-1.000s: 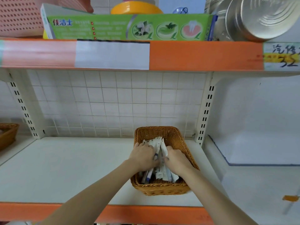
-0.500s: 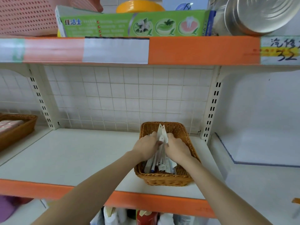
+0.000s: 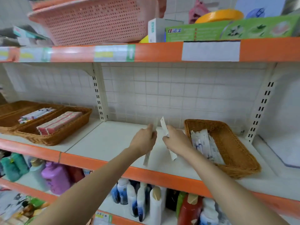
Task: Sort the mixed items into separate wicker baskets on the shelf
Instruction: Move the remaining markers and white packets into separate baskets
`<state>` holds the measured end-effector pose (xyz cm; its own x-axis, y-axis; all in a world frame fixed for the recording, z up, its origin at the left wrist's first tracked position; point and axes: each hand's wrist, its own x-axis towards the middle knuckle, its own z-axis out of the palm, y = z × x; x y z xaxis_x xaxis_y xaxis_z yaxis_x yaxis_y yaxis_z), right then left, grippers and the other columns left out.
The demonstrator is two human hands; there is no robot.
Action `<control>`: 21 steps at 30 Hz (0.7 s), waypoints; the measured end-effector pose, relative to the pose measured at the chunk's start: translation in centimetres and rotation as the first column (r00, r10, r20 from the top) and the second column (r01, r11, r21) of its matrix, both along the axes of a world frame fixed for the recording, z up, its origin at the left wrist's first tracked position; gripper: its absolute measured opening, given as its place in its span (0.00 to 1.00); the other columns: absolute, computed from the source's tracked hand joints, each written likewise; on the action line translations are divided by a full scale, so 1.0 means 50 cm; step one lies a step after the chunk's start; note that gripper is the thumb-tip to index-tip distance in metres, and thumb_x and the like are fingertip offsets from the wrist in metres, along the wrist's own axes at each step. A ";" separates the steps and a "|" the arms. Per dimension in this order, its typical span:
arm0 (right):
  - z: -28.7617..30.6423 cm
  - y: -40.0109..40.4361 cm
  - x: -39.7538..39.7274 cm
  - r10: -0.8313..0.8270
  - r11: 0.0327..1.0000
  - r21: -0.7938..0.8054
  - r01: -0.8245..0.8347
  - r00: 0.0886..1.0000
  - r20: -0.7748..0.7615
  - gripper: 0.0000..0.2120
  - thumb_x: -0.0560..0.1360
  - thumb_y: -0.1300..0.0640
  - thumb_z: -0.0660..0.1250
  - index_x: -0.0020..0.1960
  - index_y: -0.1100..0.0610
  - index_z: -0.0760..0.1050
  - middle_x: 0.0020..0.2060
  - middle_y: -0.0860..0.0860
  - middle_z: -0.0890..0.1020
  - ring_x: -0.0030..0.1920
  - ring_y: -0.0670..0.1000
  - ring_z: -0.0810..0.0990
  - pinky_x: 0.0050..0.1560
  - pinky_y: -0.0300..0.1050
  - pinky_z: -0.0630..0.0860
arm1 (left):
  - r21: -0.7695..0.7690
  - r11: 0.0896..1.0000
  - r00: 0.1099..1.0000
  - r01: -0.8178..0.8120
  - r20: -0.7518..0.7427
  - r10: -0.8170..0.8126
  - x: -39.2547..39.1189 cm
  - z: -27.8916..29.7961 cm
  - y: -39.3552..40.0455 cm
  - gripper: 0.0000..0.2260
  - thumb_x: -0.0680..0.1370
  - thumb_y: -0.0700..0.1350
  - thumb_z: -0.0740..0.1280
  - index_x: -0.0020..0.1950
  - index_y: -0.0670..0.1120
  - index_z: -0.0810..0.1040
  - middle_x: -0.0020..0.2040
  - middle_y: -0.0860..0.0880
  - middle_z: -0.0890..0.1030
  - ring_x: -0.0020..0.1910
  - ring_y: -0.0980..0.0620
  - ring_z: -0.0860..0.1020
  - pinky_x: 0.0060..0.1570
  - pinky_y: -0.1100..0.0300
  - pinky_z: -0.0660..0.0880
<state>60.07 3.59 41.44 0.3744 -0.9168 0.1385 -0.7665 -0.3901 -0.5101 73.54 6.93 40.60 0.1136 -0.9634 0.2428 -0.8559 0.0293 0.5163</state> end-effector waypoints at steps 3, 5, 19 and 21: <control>-0.010 0.058 0.106 0.046 0.999 0.025 -0.045 0.999 -0.019 0.18 0.77 0.58 0.57 0.66 0.58 0.65 0.49 0.57 0.79 0.49 0.60 0.79 0.40 0.46 0.70 | 0.090 0.995 0.999 -0.036 0.015 0.035 0.117 -0.011 0.058 0.08 0.82 0.44 0.54 0.44 0.43 0.63 0.37 0.38 0.80 0.29 0.43 0.77 0.31 0.52 0.74; -0.012 0.095 0.175 0.080 0.996 0.028 -0.079 0.996 -0.039 0.18 0.77 0.58 0.56 0.66 0.58 0.64 0.49 0.58 0.80 0.50 0.60 0.79 0.42 0.48 0.72 | 0.131 0.990 0.998 -0.053 0.024 0.050 0.192 -0.015 0.094 0.08 0.82 0.43 0.54 0.45 0.42 0.62 0.38 0.38 0.80 0.24 0.48 0.73 0.26 0.56 0.70; -0.024 0.149 0.532 0.192 0.981 0.045 -0.189 0.980 -0.060 0.19 0.77 0.56 0.56 0.68 0.55 0.65 0.50 0.58 0.78 0.48 0.60 0.80 0.51 0.54 0.78 | 0.091 0.975 0.979 -0.205 0.041 0.202 0.541 -0.029 0.191 0.09 0.81 0.45 0.55 0.47 0.40 0.69 0.38 0.41 0.79 0.37 0.41 0.79 0.40 0.52 0.76; -0.016 0.126 0.578 0.211 0.977 0.033 -0.210 0.977 -0.025 0.14 0.77 0.56 0.56 0.62 0.55 0.67 0.47 0.57 0.78 0.46 0.60 0.80 0.48 0.52 0.78 | 0.083 0.972 0.975 -0.221 0.024 0.219 0.583 -0.026 0.187 0.09 0.80 0.46 0.56 0.47 0.41 0.69 0.43 0.39 0.80 0.43 0.37 0.79 0.42 0.50 0.76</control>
